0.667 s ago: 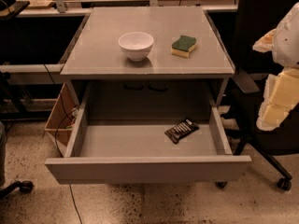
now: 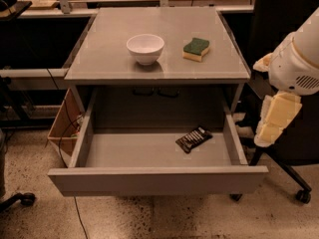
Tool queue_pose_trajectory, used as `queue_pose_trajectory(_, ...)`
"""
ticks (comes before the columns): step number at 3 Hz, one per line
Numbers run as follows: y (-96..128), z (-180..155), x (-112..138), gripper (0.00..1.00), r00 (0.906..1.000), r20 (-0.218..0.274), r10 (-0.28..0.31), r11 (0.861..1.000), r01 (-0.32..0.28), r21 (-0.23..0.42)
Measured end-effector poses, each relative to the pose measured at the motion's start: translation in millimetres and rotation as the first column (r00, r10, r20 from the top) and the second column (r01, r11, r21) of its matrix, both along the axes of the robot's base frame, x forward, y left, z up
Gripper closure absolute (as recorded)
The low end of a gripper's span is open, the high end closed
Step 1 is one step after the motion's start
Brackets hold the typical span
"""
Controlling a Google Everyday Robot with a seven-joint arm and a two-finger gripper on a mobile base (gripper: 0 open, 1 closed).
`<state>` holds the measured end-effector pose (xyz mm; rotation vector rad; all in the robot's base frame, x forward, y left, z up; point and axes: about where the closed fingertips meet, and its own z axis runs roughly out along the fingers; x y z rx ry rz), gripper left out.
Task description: Pick rxbar chocolate from top drawer and place on counter
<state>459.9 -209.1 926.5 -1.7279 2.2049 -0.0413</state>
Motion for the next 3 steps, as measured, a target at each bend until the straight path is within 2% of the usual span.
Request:
queue_pose_trajectory(1, 3, -43, 30, 0.0, 0.9998, 0.001, 0.019, 0.999, -0.019, 0.026)
queue_pose_trajectory(3, 22, -136, 100, 0.0, 0.9992, 0.008, 0.04, 0.991, -0.041, 0.125)
